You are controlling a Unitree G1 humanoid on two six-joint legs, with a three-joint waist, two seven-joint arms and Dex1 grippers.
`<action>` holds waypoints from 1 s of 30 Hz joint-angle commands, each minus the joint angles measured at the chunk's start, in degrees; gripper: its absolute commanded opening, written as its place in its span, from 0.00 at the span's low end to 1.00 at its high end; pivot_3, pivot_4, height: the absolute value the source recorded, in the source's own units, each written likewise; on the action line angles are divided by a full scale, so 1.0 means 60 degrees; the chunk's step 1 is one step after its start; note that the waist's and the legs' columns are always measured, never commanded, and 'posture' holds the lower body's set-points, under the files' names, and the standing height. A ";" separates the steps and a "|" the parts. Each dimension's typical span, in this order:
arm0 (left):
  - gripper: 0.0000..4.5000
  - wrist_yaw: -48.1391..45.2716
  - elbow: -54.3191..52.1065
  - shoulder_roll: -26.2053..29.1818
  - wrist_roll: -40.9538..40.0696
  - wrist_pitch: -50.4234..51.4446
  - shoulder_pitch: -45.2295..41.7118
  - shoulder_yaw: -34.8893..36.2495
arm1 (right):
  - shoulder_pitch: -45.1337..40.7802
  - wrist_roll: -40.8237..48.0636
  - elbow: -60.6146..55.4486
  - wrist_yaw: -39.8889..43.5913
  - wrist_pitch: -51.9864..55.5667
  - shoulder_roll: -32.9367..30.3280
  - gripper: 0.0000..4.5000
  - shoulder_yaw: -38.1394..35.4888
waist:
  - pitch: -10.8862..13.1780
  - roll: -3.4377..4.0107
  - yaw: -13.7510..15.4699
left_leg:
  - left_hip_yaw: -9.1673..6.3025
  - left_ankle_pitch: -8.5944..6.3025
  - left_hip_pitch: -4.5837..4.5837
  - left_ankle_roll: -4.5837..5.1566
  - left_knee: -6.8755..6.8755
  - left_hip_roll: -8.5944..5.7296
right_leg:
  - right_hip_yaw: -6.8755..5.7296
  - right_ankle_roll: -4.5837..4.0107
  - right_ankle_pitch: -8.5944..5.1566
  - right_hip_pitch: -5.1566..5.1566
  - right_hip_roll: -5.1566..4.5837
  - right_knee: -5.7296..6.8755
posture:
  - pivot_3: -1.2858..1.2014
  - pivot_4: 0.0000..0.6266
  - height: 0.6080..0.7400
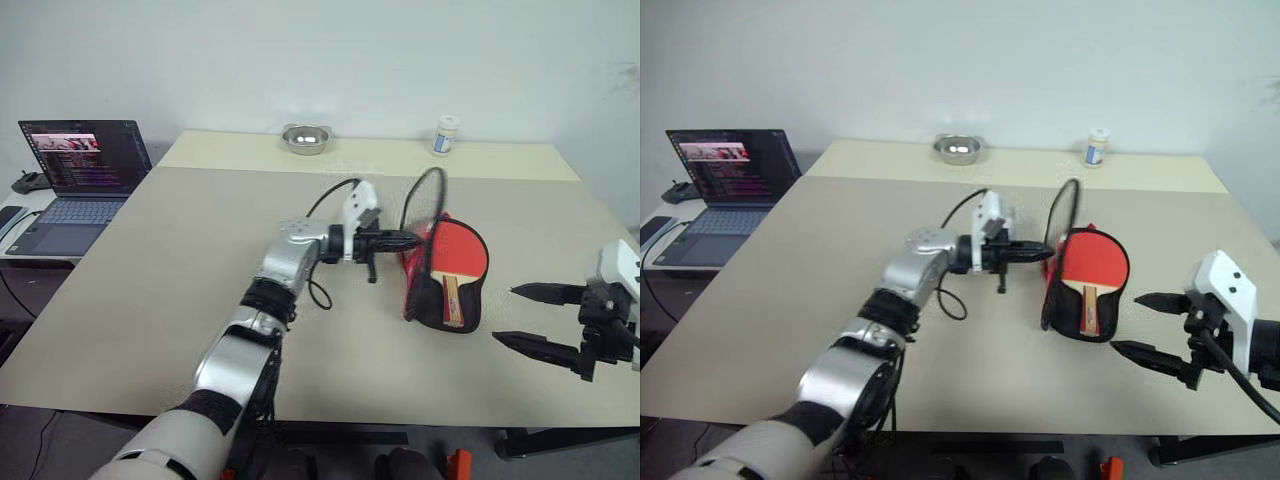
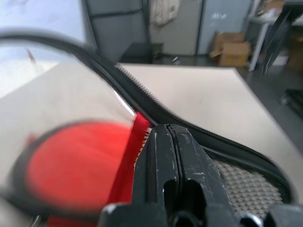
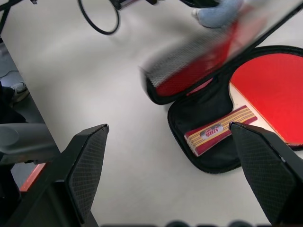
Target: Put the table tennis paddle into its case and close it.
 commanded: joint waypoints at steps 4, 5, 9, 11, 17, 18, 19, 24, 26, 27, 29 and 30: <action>0.00 0.0459 0.1097 -0.0568 0.0451 -0.1137 -0.0524 0.0001 | -0.0192 -0.0502 0.0415 -0.0382 -0.0463 -0.0052 1.00 0.0053 | 0.0001 -0.0001 -0.0091 | 0.0005 0.0000 0.0004 0.0000 -0.0002 0.0004 | 0.0009 0.0002 -0.0001 -0.0002 0.0004 0.0000 | 0.52 0.24 1.00; 0.00 0.0435 0.1107 -0.0544 0.0472 -0.1198 -0.0476 0.0024 | -0.0300 -0.0546 0.0537 -0.0549 -0.0452 -0.0010 1.00 0.0220 | 0.0001 -0.0002 -0.0121 | 0.0005 0.0000 0.0006 0.0000 -0.0003 0.0007 | 0.0010 -0.0001 0.0000 -0.0002 0.0007 0.0000 | 0.52 0.24 1.00; 0.00 0.0008 0.0511 -0.0167 0.0364 -0.1159 0.0010 0.0097 | -0.1230 -0.0883 0.1369 -0.1623 -0.0270 0.0346 1.00 0.1348 | -0.0002 0.0004 -0.0175 | 0.0007 0.0000 0.0014 0.0000 -0.0002 0.0015 | 0.0015 -0.0009 0.0005 -0.0002 0.0014 0.0008 | 0.52 0.24 1.00; 0.00 -0.0382 -0.0243 0.0236 0.0234 -0.1027 0.0525 0.0107 | -0.1887 -0.1250 0.1929 -0.2283 -0.0382 0.0762 1.00 0.2080 | -0.0003 0.0009 -0.0222 | 0.0015 0.0000 0.0022 -0.0001 -0.0003 0.0021 | 0.0025 -0.0017 0.0009 -0.0002 0.0016 0.0010 | 0.52 0.24 1.00; 0.00 -0.0853 -0.2835 0.1707 -0.0241 0.0015 0.1952 0.0364 | -0.3322 -0.2714 0.3873 -0.3897 -0.0767 0.2130 1.00 0.3861 | -0.0003 0.0015 -0.0218 | 0.0017 0.0003 0.0015 -0.0004 -0.0002 0.0027 | 0.0026 -0.0044 0.0023 -0.0011 0.0019 0.0020 | 0.52 0.24 1.00; 0.00 -0.0882 -0.3283 0.1954 -0.0361 0.0288 0.2126 0.0418 | -0.3533 -0.2880 0.4194 -0.4051 -0.0950 0.2453 1.00 0.4028 | -0.0004 0.0016 -0.0205 | 0.0018 0.0003 0.0014 -0.0005 0.0000 0.0025 | 0.0027 -0.0045 0.0023 -0.0012 0.0017 0.0023 | 0.52 0.24 1.00; 0.00 -0.0880 -0.3600 0.2096 -0.0450 0.0494 0.2241 0.0428 | -0.3657 -0.2998 0.4378 -0.4112 -0.1087 0.2645 1.00 0.4113 | -0.0004 0.0016 -0.0200 | 0.0020 0.0003 0.0014 -0.0005 0.0002 0.0025 | 0.0027 -0.0045 0.0023 -0.0012 0.0016 0.0024 | 0.52 0.24 1.00; 0.00 -0.0738 -0.5060 0.2606 -0.0848 0.1247 0.2740 0.0411 | -0.4316 -0.3598 0.5563 -0.4371 -0.1519 0.3385 1.00 0.4616 | -0.0006 0.0024 -0.0100 | 0.0020 0.0004 0.0009 -0.0006 0.0004 0.0011 | 0.0019 -0.0044 0.0023 -0.0010 0.0001 0.0025 | 0.52 0.24 1.00; 0.00 -0.0778 -0.5476 0.2782 -0.0992 0.1521 0.2848 0.0409 | -0.4502 -0.3819 0.5972 -0.4410 -0.1620 0.3557 1.00 0.4831 | -0.0006 0.0023 -0.0112 | 0.0024 0.0003 0.0008 -0.0005 0.0008 0.0008 | 0.0022 -0.0043 0.0024 -0.0007 -0.0002 0.0019 | 0.52 0.24 1.00; 0.00 -0.0781 -0.5606 0.2834 -0.1042 0.1620 0.2884 0.0398 | -0.4547 -0.3912 0.6088 -0.4400 -0.1664 0.3593 1.00 0.4888 | -0.0006 0.0024 -0.0125 | 0.0028 0.0003 0.0009 -0.0005 0.0008 0.0009 | 0.0025 -0.0043 0.0024 -0.0007 -0.0001 0.0020 | 0.52 0.24 1.00; 0.00 -0.0846 -0.5828 0.2981 -0.1091 0.1757 0.2939 0.0346 | -0.4614 -0.4168 0.6452 -0.4327 -0.1798 0.3590 1.00 0.5095 | -0.0006 0.0024 -0.0130 | 0.0025 0.0003 0.0011 -0.0005 0.0007 0.0011 | 0.0023 -0.0043 0.0024 -0.0007 0.0001 0.0024 | 0.52 0.24 1.00; 0.00 -0.0900 -0.5944 0.3055 -0.1134 0.1828 0.2963 0.0329 | -0.4622 -0.4270 0.6614 -0.4278 -0.1819 0.3565 1.00 0.5167 | -0.0007 0.0025 -0.0135 | 0.0025 0.0003 0.0011 -0.0005 0.0006 0.0014 | 0.0023 -0.0044 0.0024 -0.0008 0.0003 0.0026 | 0.52 0.24 1.00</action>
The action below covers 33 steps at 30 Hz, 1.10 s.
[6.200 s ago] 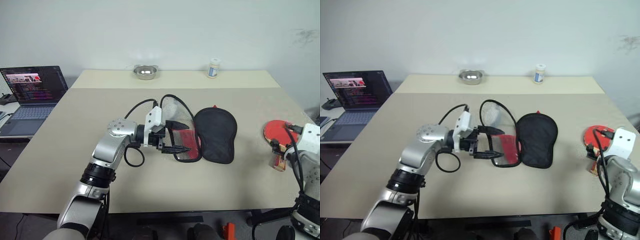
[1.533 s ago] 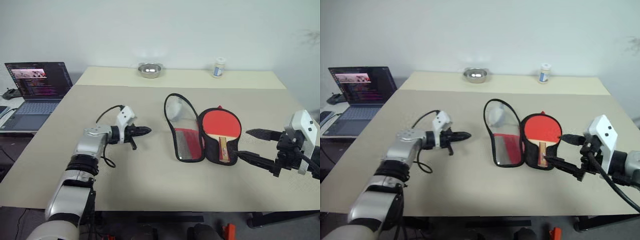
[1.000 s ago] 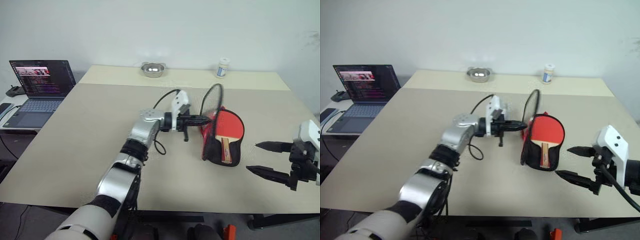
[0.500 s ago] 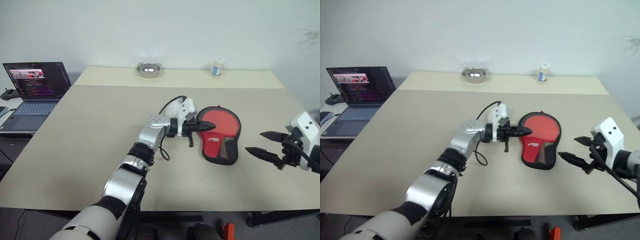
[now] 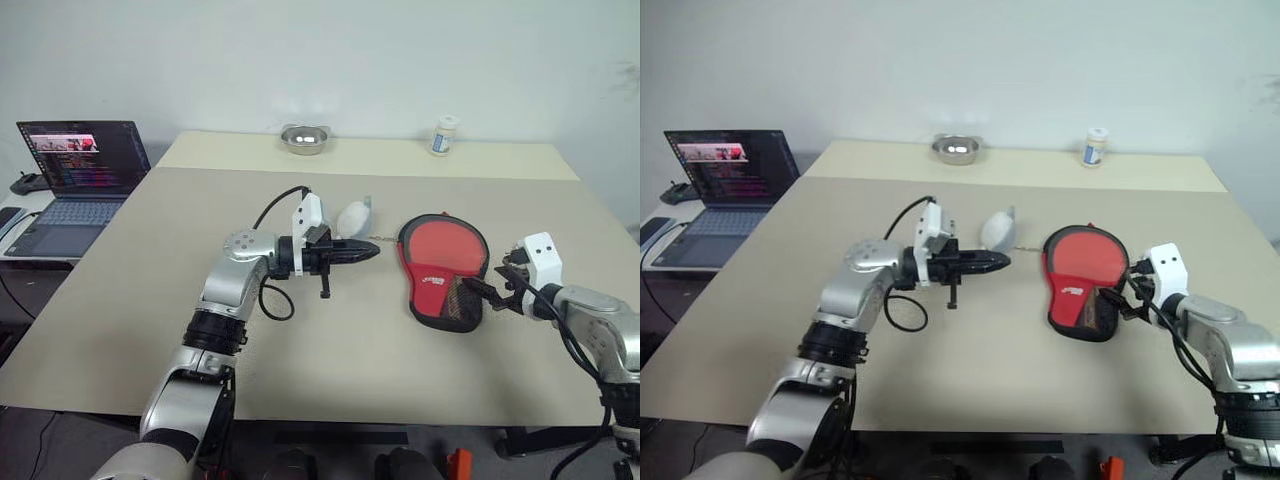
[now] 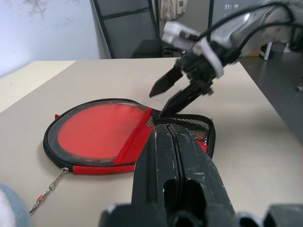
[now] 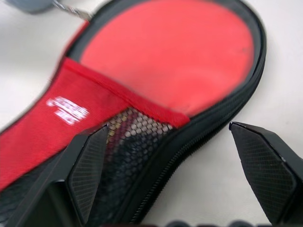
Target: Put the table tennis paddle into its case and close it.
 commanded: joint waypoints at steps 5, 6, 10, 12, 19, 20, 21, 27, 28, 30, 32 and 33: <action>0.00 -0.0797 -0.1141 0.0855 -0.0681 0.0750 0.0085 -0.0074 | -0.0239 -0.0332 0.0583 0.0603 -0.0116 -0.0139 1.00 0.0196 | -0.0001 0.0002 -0.0048 | 0.0004 0.0000 0.0005 0.0000 0.0000 0.0002 | 0.0004 0.0000 0.0000 0.0000 0.0001 0.0005 | 0.52 0.24 1.00; 0.00 -0.0838 -0.1100 0.0973 -0.0669 0.0814 0.0072 -0.0087 | -0.0295 -0.0368 0.0676 0.0678 -0.0128 -0.0098 1.00 0.0248 | -0.0001 0.0002 -0.0049 | 0.0004 0.0000 0.0007 0.0000 0.0000 0.0002 | 0.0004 0.0000 0.0000 0.0000 0.0002 0.0006 | 0.52 0.24 1.00; 0.00 -0.0810 -0.0923 0.1173 -0.0584 0.0780 -0.0003 -0.0101 | -0.0463 -0.0544 0.1054 0.0929 -0.0317 0.0059 1.00 0.0518 | -0.0002 0.0003 -0.0051 | 0.0005 0.0000 0.0013 0.0000 0.0001 0.0005 | 0.0004 0.0000 0.0000 0.0001 0.0005 0.0012 | 0.52 0.24 1.00; 0.00 -0.0809 -0.0927 0.1194 -0.0594 0.0773 -0.0018 -0.0108 | -0.0574 -0.0617 0.1280 0.0960 -0.0406 0.0186 1.00 0.0605 | -0.0002 0.0003 -0.0055 | 0.0006 0.0000 0.0013 0.0000 0.0002 0.0004 | 0.0005 -0.0001 0.0000 0.0001 0.0005 0.0013 | 0.52 0.24 1.00; 0.00 -0.0809 -0.1014 0.1238 -0.0540 0.0760 0.0054 -0.0189 | -0.1028 -0.0995 0.2401 0.1242 -0.0513 0.0524 0.79 0.0997 | -0.0010 -0.0004 -0.0129 | 0.0013 0.0000 0.0035 0.0000 0.0002 0.0011 | 0.0013 -0.0001 0.0000 0.0012 0.0010 0.0024 | 0.52 0.24 1.00; 0.00 -0.0824 -0.1022 0.1267 -0.0523 0.0747 0.0074 -0.0210 | -0.1081 -0.1003 0.2533 0.1296 -0.0481 0.0556 0.73 0.1010 | -0.0010 -0.0003 -0.0142 | 0.0014 0.0000 0.0043 0.0000 0.0002 0.0013 | 0.0014 -0.0001 0.0000 0.0017 0.0013 0.0026 | 0.52 0.24 1.00; 0.00 -0.0845 -0.1020 0.1307 -0.0493 0.0714 0.0105 -0.0231 | -0.1137 -0.1039 0.2698 0.1334 -0.0467 0.0581 0.65 0.1047 | -0.0010 -0.0003 -0.0155 | 0.0018 0.0000 0.0048 0.0000 0.0002 0.0014 | 0.0018 -0.0001 0.0000 0.0018 0.0013 0.0029 | 0.52 0.24 1.00; 0.00 -0.1102 -0.1186 0.1671 -0.0538 0.0736 0.0384 -0.0285 | -0.1388 -0.0871 0.2936 0.1976 -0.0403 0.0681 0.24 0.1261 | -0.0012 -0.0006 -0.0272 | 0.0021 0.0000 0.0122 0.0000 -0.0005 0.0016 | 0.0019 -0.0002 0.0000 0.0092 0.0011 0.0021 | 0.52 0.24 1.00; 0.00 -0.1179 -0.1212 0.1759 -0.0568 0.0768 0.0441 -0.0285 | -0.1448 -0.0787 0.2824 0.2112 -0.0374 0.0717 0.18 0.1288 | -0.0012 -0.0006 -0.0283 | 0.0021 -0.0001 0.0140 0.0001 -0.0008 0.0016 | 0.0019 -0.0002 -0.0001 0.0111 0.0010 0.0018 | 0.52 0.24 1.00; 0.00 -0.1429 -0.1255 0.1986 -0.0622 0.0813 0.0586 -0.0295 | -0.1531 -0.0769 0.2417 0.2352 -0.0473 0.0747 0.06 0.1476 | -0.0012 -0.0005 -0.0315 | 0.0024 -0.0001 0.0149 0.0001 -0.0010 0.0017 | 0.0022 -0.0003 -0.0001 0.0116 0.0008 0.0021 | 0.52 0.24 1.00; 0.00 -0.1674 -0.1281 0.2210 -0.0628 0.0783 0.0727 -0.0308 | -0.1586 -0.0818 0.1963 0.2472 -0.0610 0.0784 0.00 0.1661 | -0.0011 -0.0004 -0.0348 | 0.0026 -0.0001 0.0151 0.0001 -0.0015 0.0021 | 0.0023 -0.0005 -0.0003 0.0111 0.0009 0.0024 | 0.52 0.24 1.00; 0.00 -0.1924 -0.1361 0.2441 -0.0670 0.0829 0.0882 -0.0317 | -0.1711 -0.0681 0.1608 0.2431 -0.0447 0.0942 0.00 0.1688 | -0.0011 -0.0004 -0.0354 | 0.0027 -0.0001 0.0151 0.0001 -0.0020 0.0027 | 0.0025 -0.0007 -0.0003 0.0107 0.0010 0.0025 | 0.52 0.24 1.00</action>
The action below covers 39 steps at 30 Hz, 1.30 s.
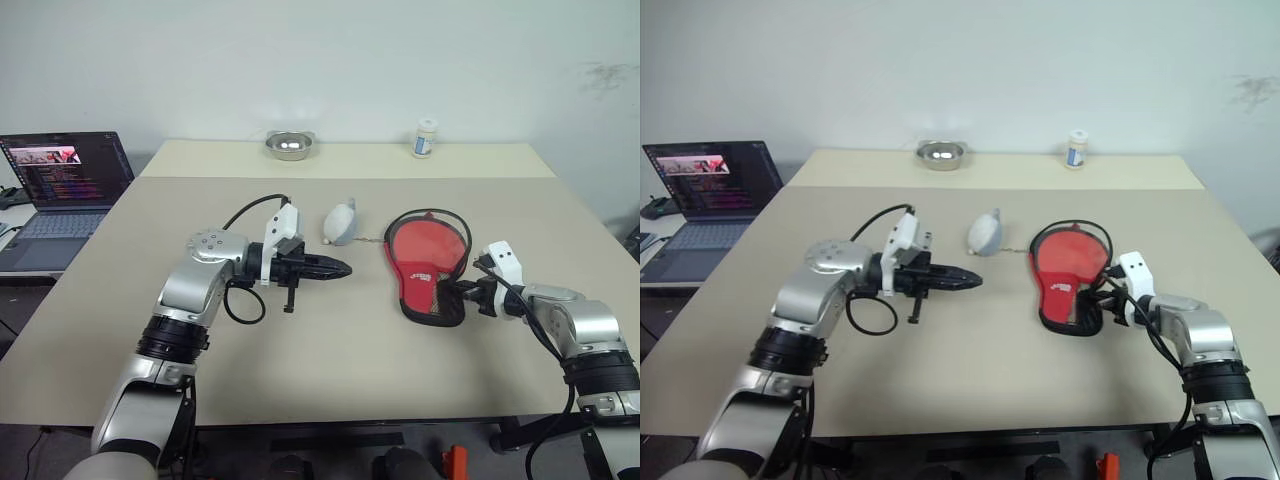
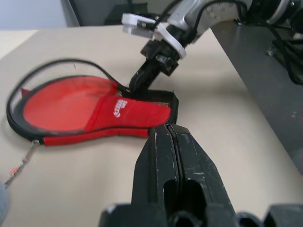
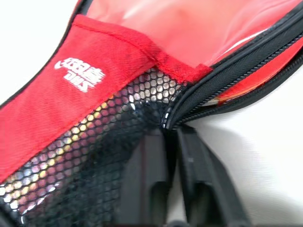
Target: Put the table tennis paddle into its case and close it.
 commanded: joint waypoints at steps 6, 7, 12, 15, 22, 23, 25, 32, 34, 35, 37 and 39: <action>0.00 -0.1226 -0.1118 0.1222 -0.0426 0.0008 0.1035 -0.0097 | -0.0089 0.0492 -0.2751 0.0192 0.1037 0.1028 0.00 0.1036 | 0.0005 0.0006 -0.0061 | 0.0009 0.0000 -0.0013 -0.0001 -0.0017 0.0035 | 0.0008 -0.0043 -0.0024 -0.0044 0.0001 0.0028 | 0.52 0.24 1.00; 0.00 -0.1204 -0.1173 0.1241 -0.0457 0.0006 0.1086 -0.0083 | 0.0014 0.0522 -0.3048 0.0126 0.1213 0.1148 0.00 0.1145 | 0.0005 0.0005 -0.0042 | 0.0007 0.0000 -0.0018 -0.0001 -0.0018 0.0036 | 0.0004 -0.0047 -0.0027 -0.0051 0.0002 0.0030 | 0.52 0.24 1.00; 0.00 -0.1186 -0.1608 0.1279 -0.0665 -0.0004 0.1420 -0.0088 | 0.0756 0.0744 -0.4419 -0.0085 0.1922 0.1472 0.00 0.1469 | 0.0005 0.0005 0.0045 | 0.0002 0.0000 -0.0066 -0.0002 -0.0012 0.0025 | -0.0005 -0.0048 -0.0027 -0.0090 -0.0001 0.0028 | 0.52 0.24 1.00; 0.00 -0.1216 -0.1827 0.1310 -0.0781 0.0002 0.1628 -0.0098 | 0.1286 0.0924 -0.5092 -0.0097 0.2268 0.1370 0.00 0.1516 | 0.0005 0.0005 0.0054 | 0.0004 0.0000 -0.0085 -0.0002 -0.0007 0.0003 | -0.0006 -0.0046 -0.0027 -0.0098 -0.0010 0.0021 | 0.52 0.24 1.00; 0.00 -0.1262 -0.1828 0.1444 -0.0778 -0.0170 0.2004 -0.0189 | 0.2588 0.1432 -0.6546 -0.0277 0.3177 0.0760 0.00 0.0807 | 0.0005 0.0005 0.0070 | -0.0010 0.0000 -0.0090 -0.0002 -0.0008 -0.0004 | -0.0022 -0.0043 -0.0027 -0.0097 -0.0046 0.0015 | 0.52 0.24 1.00; 0.00 -0.1274 -0.1771 0.1444 -0.0759 -0.0250 0.2021 -0.0211 | 0.2870 0.1573 -0.6877 -0.0257 0.3306 0.0595 0.00 0.0646 | 0.0005 0.0004 0.0073 | -0.0011 -0.0001 -0.0090 -0.0002 -0.0008 -0.0005 | -0.0023 -0.0042 -0.0028 -0.0097 -0.0046 0.0015 | 0.52 0.24 1.00; 0.00 -0.1280 -0.1702 0.1431 -0.0758 -0.0326 0.2033 -0.0240 | 0.3279 0.1813 -0.7303 -0.0222 0.3465 0.0306 0.00 0.0326 | 0.0004 0.0003 0.0095 | -0.0016 -0.0001 -0.0095 -0.0002 -0.0009 -0.0006 | -0.0027 -0.0041 -0.0029 -0.0096 -0.0046 0.0010 | 0.52 0.24 1.00; 0.00 -0.1255 -0.1577 0.1356 -0.0770 -0.0450 0.2090 -0.0312 | 0.3707 0.2459 -0.7832 -0.0366 0.3978 -0.0235 0.00 -0.0497 | 0.0004 0.0001 0.0099 | -0.0021 -0.0001 -0.0096 -0.0002 -0.0003 -0.0011 | -0.0029 -0.0019 -0.0041 -0.0092 -0.0048 0.0008 | 0.52 0.24 1.00; 0.00 -0.1245 -0.1564 0.1336 -0.0761 -0.0473 0.2102 -0.0335 | 0.3762 0.2567 -0.7876 -0.0431 0.4031 -0.0288 0.00 -0.0567 | 0.0004 0.0001 0.0098 | -0.0020 -0.0001 -0.0096 -0.0002 -0.0003 -0.0011 | -0.0028 -0.0019 -0.0041 -0.0093 -0.0048 0.0007 | 0.52 0.24 1.00; 0.00 -0.1237 -0.1545 0.1322 -0.0749 -0.0491 0.2101 -0.0345 | 0.3787 0.2611 -0.7890 -0.0466 0.4055 -0.0306 0.00 -0.0579 | 0.0004 0.0001 0.0098 | -0.0021 -0.0001 -0.0097 -0.0002 -0.0003 -0.0011 | -0.0028 -0.0020 -0.0041 -0.0093 -0.0048 0.0006 | 0.52 0.24 1.00; 0.00 -0.1221 -0.1522 0.1301 -0.0736 -0.0517 0.2105 -0.0352 | 0.3856 0.2697 -0.7930 -0.0542 0.4121 -0.0316 0.00 -0.0619 | 0.0004 0.0001 0.0098 | -0.0021 -0.0001 -0.0098 -0.0002 -0.0003 -0.0011 | -0.0028 -0.0019 -0.0041 -0.0093 -0.0047 0.0006 | 0.52 0.24 1.00; 0.00 -0.1215 -0.1527 0.1303 -0.0738 -0.0529 0.2129 -0.0351 | 0.3984 0.2778 -0.8014 -0.0618 0.4193 -0.0298 0.00 -0.0667 | 0.0005 0.0001 0.0099 | -0.0021 -0.0001 -0.0098 -0.0002 -0.0003 -0.0012 | -0.0028 -0.0018 -0.0042 -0.0093 -0.0047 0.0006 | 0.52 0.24 1.00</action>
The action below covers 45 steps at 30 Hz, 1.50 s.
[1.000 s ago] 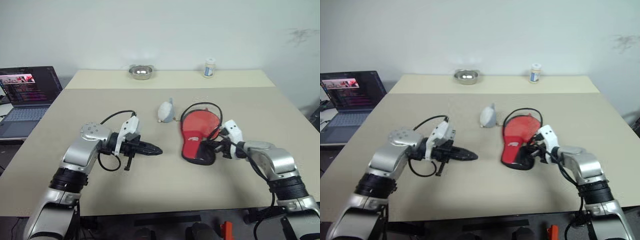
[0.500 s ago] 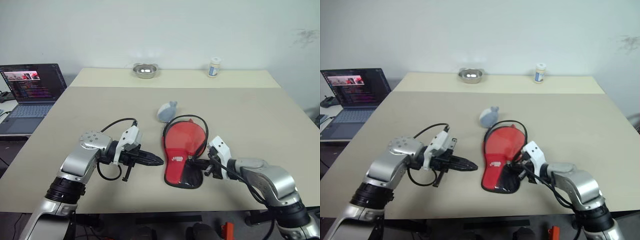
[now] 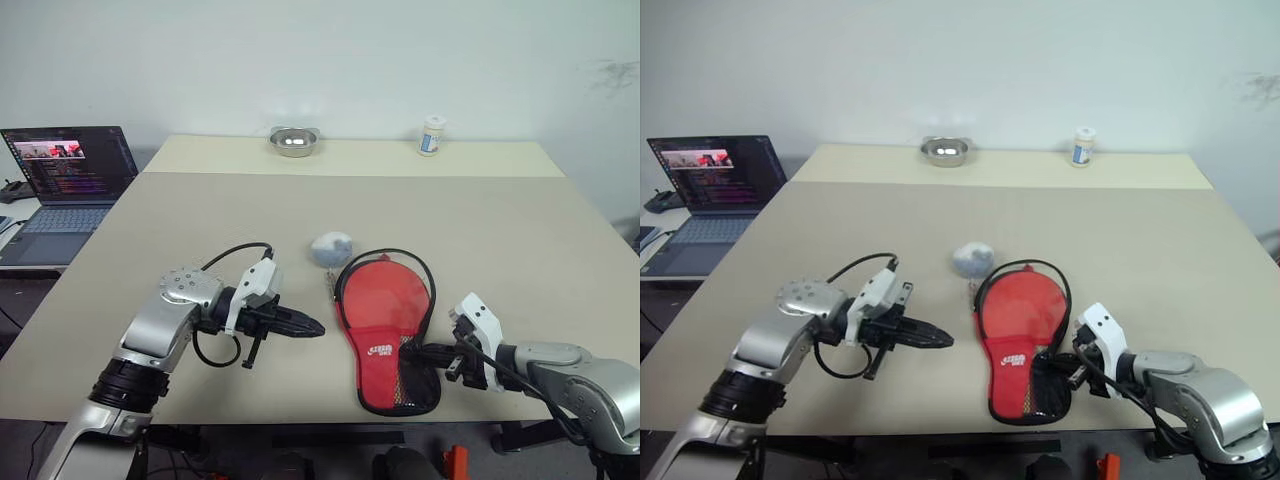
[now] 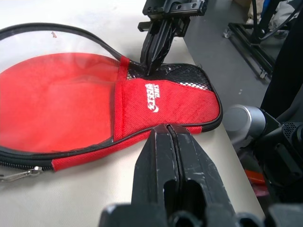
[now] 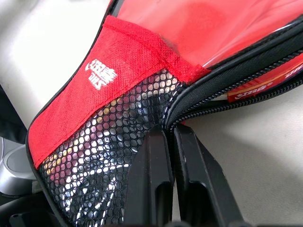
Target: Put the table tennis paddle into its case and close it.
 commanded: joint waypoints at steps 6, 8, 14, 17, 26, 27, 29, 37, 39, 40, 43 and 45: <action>0.00 -0.0143 -0.0149 -0.0006 -0.0059 -0.0180 0.0018 -0.0067 | 0.0426 0.0469 -0.0459 -0.0306 0.0129 -0.0123 0.00 -0.0323 | 0.0000 -0.0001 0.0004 | -0.0002 0.0000 -0.0004 0.0000 0.0000 -0.0001 | -0.0001 0.0000 0.0000 0.0000 0.0000 -0.0003 | 0.52 0.24 1.00; 0.00 -0.0128 -0.0122 -0.0029 -0.0043 -0.0196 -0.0004 -0.0078 | 0.0454 0.0517 -0.0450 -0.0334 0.0112 -0.0151 0.00 -0.0329 | 0.0000 -0.0001 0.0005 | -0.0004 0.0000 -0.0004 0.0000 0.0000 0.0000 | -0.0003 0.0006 -0.0003 0.0000 0.0000 -0.0003 | 0.52 0.24 1.00; 0.00 -0.0044 -0.0061 -0.0117 0.0005 -0.0234 -0.0076 -0.0108 | 0.0378 0.0544 -0.0397 -0.0754 0.0264 0.0070 0.06 -0.0414 | -0.0001 -0.0002 0.0004 | -0.0004 0.0000 -0.0005 0.0000 0.0000 -0.0002 | -0.0002 0.0006 -0.0003 0.0000 0.0000 -0.0003 | 0.52 0.24 1.00; 0.00 0.0024 -0.0081 -0.0167 0.0009 -0.0226 -0.0073 -0.0086 | 0.0445 0.0595 -0.0557 -0.0704 0.0244 -0.0193 0.24 -0.0384 | -0.0001 -0.0002 0.0003 | -0.0004 0.0000 -0.0004 0.0000 0.0001 -0.0001 | -0.0002 0.0005 -0.0003 0.0000 0.0000 -0.0001 | 0.52 0.24 1.00; 0.00 0.0295 -0.0117 -0.0328 0.0002 -0.0223 -0.0068 -0.0031 | 0.1080 0.0624 -0.1376 0.0928 -0.1110 -0.2460 0.93 -0.0272 | -0.0002 -0.0006 0.0041 | -0.0010 0.0000 -0.0007 0.0001 0.0003 0.0000 | -0.0006 0.0020 -0.0011 0.0001 0.0001 -0.0005 | 0.52 0.24 1.00; 0.00 0.0336 -0.0111 -0.0337 0.0012 -0.0237 -0.0061 -0.0012 | 0.1049 0.0696 -0.1465 0.1142 -0.1232 -0.2663 0.99 -0.0409 | -0.0002 -0.0006 0.0039 | -0.0009 0.0000 -0.0006 0.0001 0.0004 -0.0001 | -0.0004 0.0020 -0.0012 0.0000 0.0002 -0.0001 | 0.52 0.24 1.00; 0.00 0.0391 -0.0072 -0.0328 0.0041 -0.0305 -0.0021 0.0029 | 0.0843 0.0812 -0.1491 0.1598 -0.1627 -0.3041 0.99 -0.0760 | -0.0001 -0.0008 0.0035 | -0.0011 0.0000 -0.0004 0.0001 0.0004 0.0003 | -0.0006 0.0022 -0.0013 0.0001 0.0004 -0.0004 | 0.52 0.24 1.00; 0.00 0.1015 0.0164 -0.0363 0.0101 -0.0147 -0.0122 0.0205 | -0.2359 0.0400 0.0368 0.0684 -0.2831 -0.1214 0.99 -0.0138 | -0.0002 -0.0017 -0.0032 | -0.0010 0.0000 0.0002 0.0000 0.0007 0.0003 | -0.0001 0.0019 -0.0011 0.0004 0.0006 -0.0001 | 0.52 0.24 1.00; 0.00 0.1254 0.0312 -0.0366 0.0205 0.0001 -0.0273 0.0186 | -0.2706 -0.0214 0.0935 0.0331 -0.3317 -0.0308 0.99 0.0751 | -0.0003 -0.0019 -0.0034 | -0.0013 0.0000 0.0008 0.0000 0.0006 0.0011 | 0.0000 0.0012 -0.0007 0.0006 0.0020 0.0000 | 0.52 0.24 1.00; 0.00 0.1324 0.0378 -0.0381 0.0209 0.0050 -0.0347 0.0196 | -0.2721 -0.0458 0.1117 0.0218 -0.3483 -0.0004 0.99 0.1101 | -0.0004 -0.0020 -0.0031 | -0.0015 0.0000 0.0005 0.0000 0.0001 0.0010 | -0.0002 0.0005 -0.0004 0.0003 0.0031 0.0004 | 0.52 0.24 1.00; 0.00 0.1517 0.0489 -0.0378 0.0157 0.0222 -0.0506 0.0294 | -0.2537 -0.1232 0.1725 -0.0064 -0.4139 0.0858 0.99 0.2128 | -0.0003 -0.0019 0.0043 | -0.0021 0.0000 -0.0033 0.0000 0.0004 0.0006 | -0.0010 -0.0023 0.0012 -0.0024 0.0053 0.0007 | 0.52 0.24 1.00; 0.00 0.1590 0.0553 -0.0334 0.0165 0.0170 -0.0526 0.0363 | -0.2380 -0.1663 0.1989 -0.0118 -0.4471 0.1134 0.99 0.2649 | -0.0003 -0.0018 0.0067 | -0.0016 0.0001 -0.0060 -0.0001 0.0016 0.0000 | -0.0008 -0.0024 0.0014 -0.0040 0.0043 0.0003 | 0.52 0.24 1.00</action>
